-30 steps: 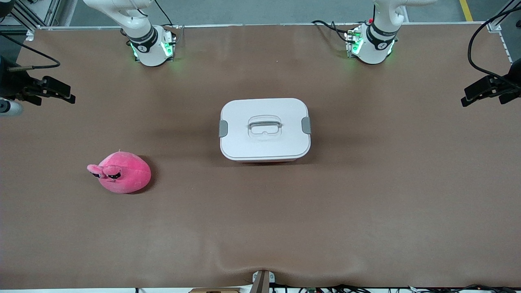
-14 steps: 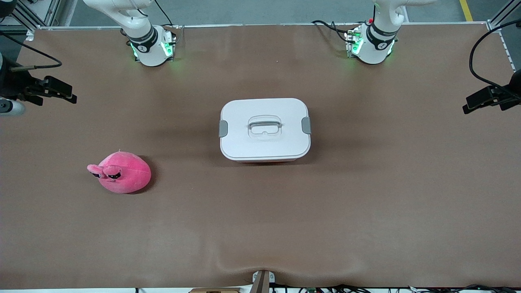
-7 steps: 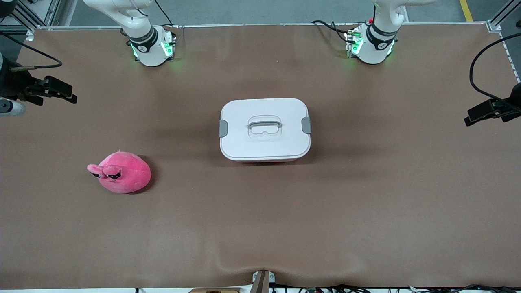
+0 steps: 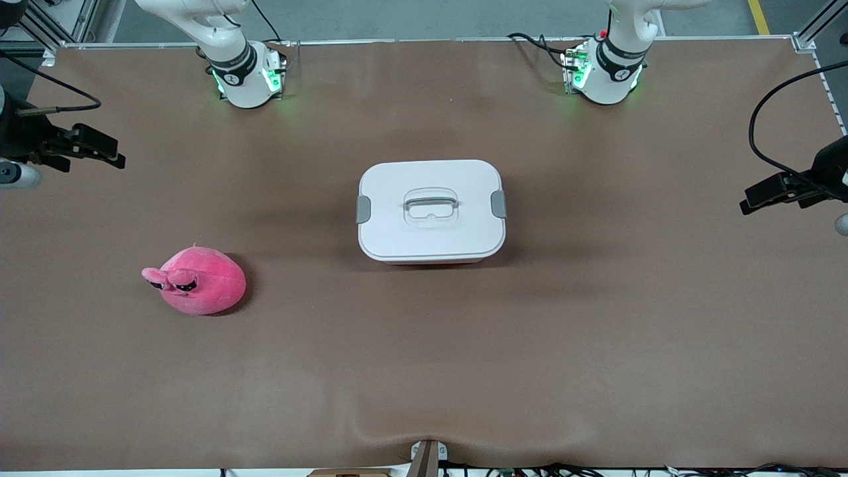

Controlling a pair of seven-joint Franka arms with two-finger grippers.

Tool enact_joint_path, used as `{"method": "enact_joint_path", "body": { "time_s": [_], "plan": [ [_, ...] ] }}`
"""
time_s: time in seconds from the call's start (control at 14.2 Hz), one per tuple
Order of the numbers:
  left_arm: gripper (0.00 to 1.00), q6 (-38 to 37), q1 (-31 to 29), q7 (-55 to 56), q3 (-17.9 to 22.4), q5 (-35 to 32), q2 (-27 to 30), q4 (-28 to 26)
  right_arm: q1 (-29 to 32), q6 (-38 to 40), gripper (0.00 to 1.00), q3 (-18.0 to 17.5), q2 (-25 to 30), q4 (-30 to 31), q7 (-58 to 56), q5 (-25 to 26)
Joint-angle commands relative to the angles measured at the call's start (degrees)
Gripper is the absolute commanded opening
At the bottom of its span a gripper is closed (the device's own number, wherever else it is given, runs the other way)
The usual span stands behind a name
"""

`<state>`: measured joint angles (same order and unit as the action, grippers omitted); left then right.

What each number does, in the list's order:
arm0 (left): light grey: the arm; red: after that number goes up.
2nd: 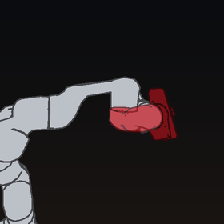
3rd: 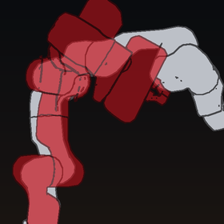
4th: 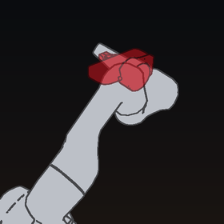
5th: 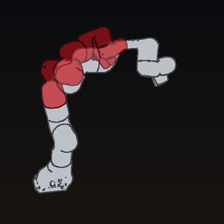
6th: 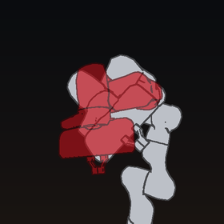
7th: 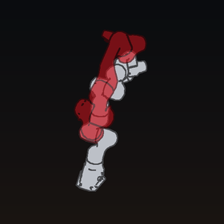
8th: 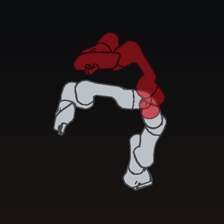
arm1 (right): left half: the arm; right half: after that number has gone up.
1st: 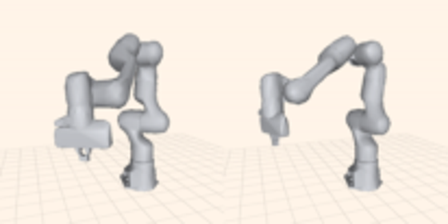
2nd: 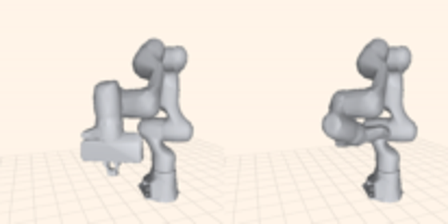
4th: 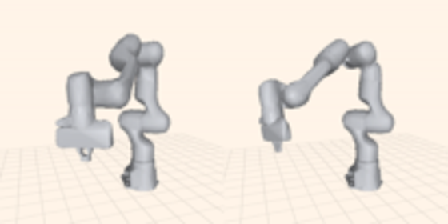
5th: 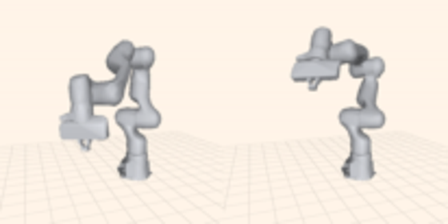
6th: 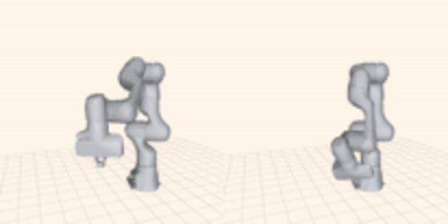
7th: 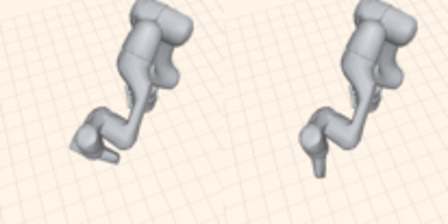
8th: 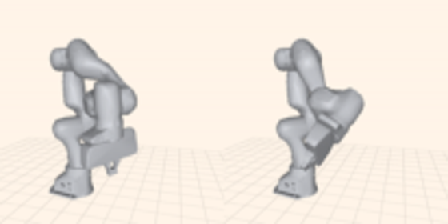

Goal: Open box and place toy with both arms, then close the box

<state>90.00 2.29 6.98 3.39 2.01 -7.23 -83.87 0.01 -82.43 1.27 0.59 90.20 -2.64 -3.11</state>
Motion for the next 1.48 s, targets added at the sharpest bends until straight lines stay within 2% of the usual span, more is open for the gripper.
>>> {"method": "enact_joint_path", "body": {
  "time_s": [0.0, 0.28, 0.42, 0.84, 1.41],
  "plan": [
    [1.00, -0.18, 1.22, 4.69, 0.13, 0.98, -0.77, 1.69, -0.45, 0.26, 1.00, 0.22, 0.12, -0.37, 0.26, 0.03],
    [1.00, -0.18, 2.28, 7.86, 0.04, 1.41, -0.69, 1.69, -0.45, 0.26, 1.00, 0.22, 0.12, -0.37, 0.26, 0.03],
    [1.00, -0.27, 2.54, 11.45, 0.04, 3.95, -0.69, 1.43, -0.45, 0.26, 1.00, 0.22, 0.12, -0.37, 0.26, 0.03],
    [1.00, -2.55, 6.32, 24.29, -0.05, 4.23, -0.33, 1.17, -0.45, 0.26, 1.00, 0.22, 0.12, -0.37, 0.26, 0.03],
    [1.00, -3.26, 6.76, 42.65, -5.49, 6.25, -0.07, 0.82, -0.45, 0.17, 1.00, 0.22, 0.12, -0.37, 0.26, 0.03]
  ]
}}
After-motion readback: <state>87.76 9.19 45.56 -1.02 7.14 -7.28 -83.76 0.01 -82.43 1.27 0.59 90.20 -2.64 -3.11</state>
